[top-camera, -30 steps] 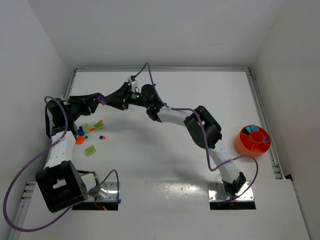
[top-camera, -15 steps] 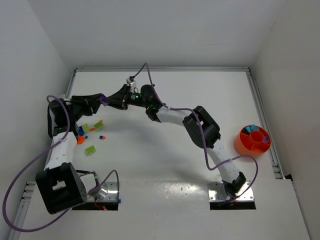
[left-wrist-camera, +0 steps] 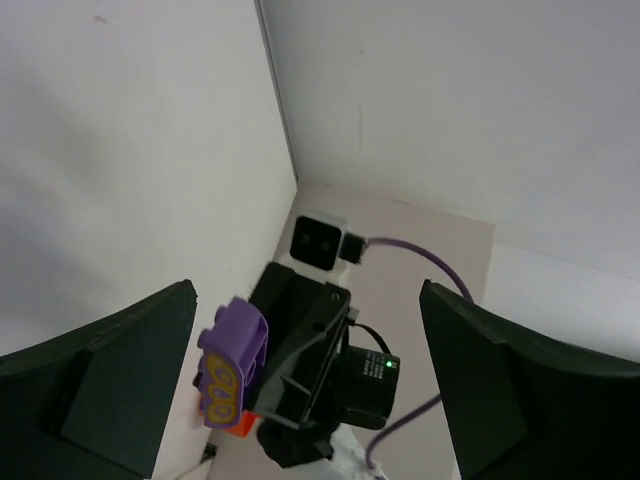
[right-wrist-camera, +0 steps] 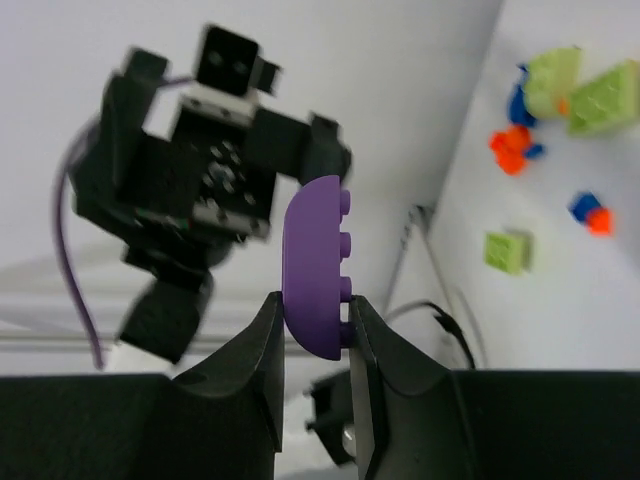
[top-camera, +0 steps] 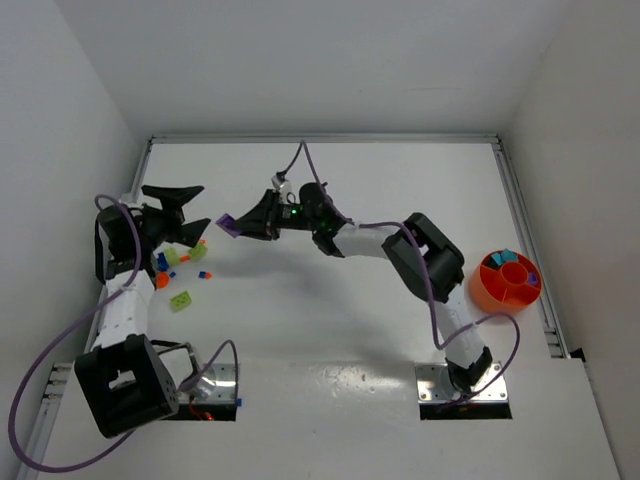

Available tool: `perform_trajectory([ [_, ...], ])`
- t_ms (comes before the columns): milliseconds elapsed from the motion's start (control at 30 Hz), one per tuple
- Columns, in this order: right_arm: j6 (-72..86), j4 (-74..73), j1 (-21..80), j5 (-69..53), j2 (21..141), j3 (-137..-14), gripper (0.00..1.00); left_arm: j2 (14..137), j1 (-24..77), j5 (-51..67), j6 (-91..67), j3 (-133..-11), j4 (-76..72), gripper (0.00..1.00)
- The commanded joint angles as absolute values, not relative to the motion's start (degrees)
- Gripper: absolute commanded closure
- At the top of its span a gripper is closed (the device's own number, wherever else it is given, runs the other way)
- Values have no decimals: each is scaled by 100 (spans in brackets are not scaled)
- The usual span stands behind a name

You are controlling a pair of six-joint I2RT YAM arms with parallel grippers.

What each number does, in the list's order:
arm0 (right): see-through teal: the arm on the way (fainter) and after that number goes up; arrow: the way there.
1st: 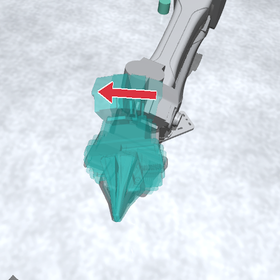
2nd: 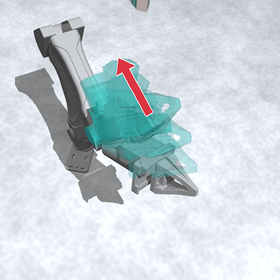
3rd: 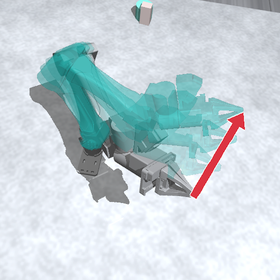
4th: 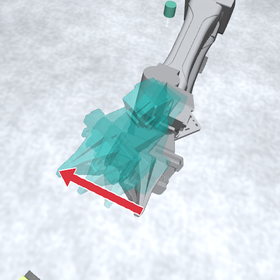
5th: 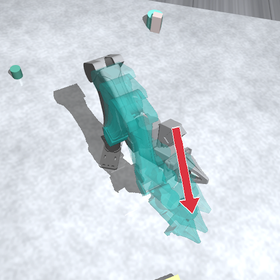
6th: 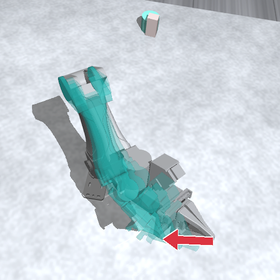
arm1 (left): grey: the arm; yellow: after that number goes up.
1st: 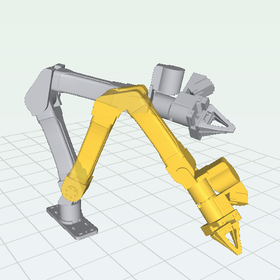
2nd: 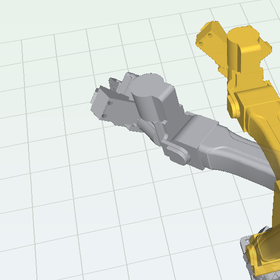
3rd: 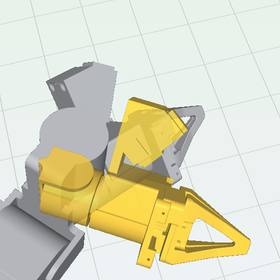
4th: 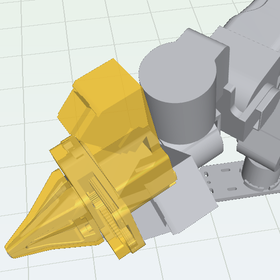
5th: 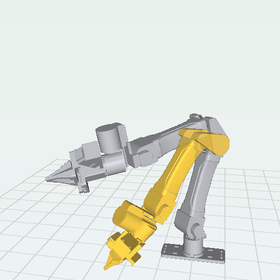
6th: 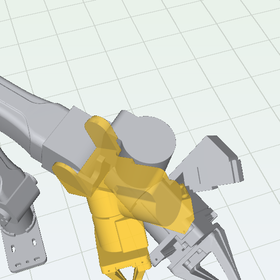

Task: Sort the legos into containers by color

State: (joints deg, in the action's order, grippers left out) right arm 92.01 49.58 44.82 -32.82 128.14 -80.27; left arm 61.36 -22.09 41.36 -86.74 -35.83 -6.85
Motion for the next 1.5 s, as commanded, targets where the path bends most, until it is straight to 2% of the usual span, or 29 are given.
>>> perform_trajectory([
  [0,7793,4137,4263,-3840,11858,-7595,100,6029,-2391,4104,-7808,-4032,-801,0],
  [167,5822,2288,3956,-4025,10691,-7287,100,6424,-2391,4210,-6437,-4902,-47,0],
  [200,5044,1519,3825,-4078,10548,-7286,100,6521,-2391,4210,-6129,-5374,165,0],
  [333,3010,-577,3306,-4131,10021,-7506,100,6960,-2268,4710,-3840,-6528,868,0],
  [400,2271,-1332,3042,-4061,9670,-7575,100,7163,-2101,4527,-3150,-6950,1659,0],
  [433,1485,-2223,2789,-3939,9598,-7733,100,7163,-1953,4526,-2711,-7196,1809,0],
  [633,-1129,-5628,1804,-3219,9536,-8595,100,7233,-1382,4219,-1734,-7330,2293,0],
  [833,-2528,-6915,846,-2156,9193,-9166,100,7233,-1012,4114,-1100,-7453,2627,0],
  [933,-2925,-7810,389,-1550,9246,-9798,100,7400,-897,4113,-853,-7637,2856,0],
  [1033,-3050,-8051,71,-846,9299,-10335,100,7584,-844,4192,-739,-7690,2971,0],
  [1200,-3611,-8051,-377,462,8746,-10100,100,7831,-669,4447,-738,-7813,2971,0],
  [1467,-4429,-8051,-966,1545,8323,-9343,100,8139,-615,4711,-738,-8139,3023,0],
])
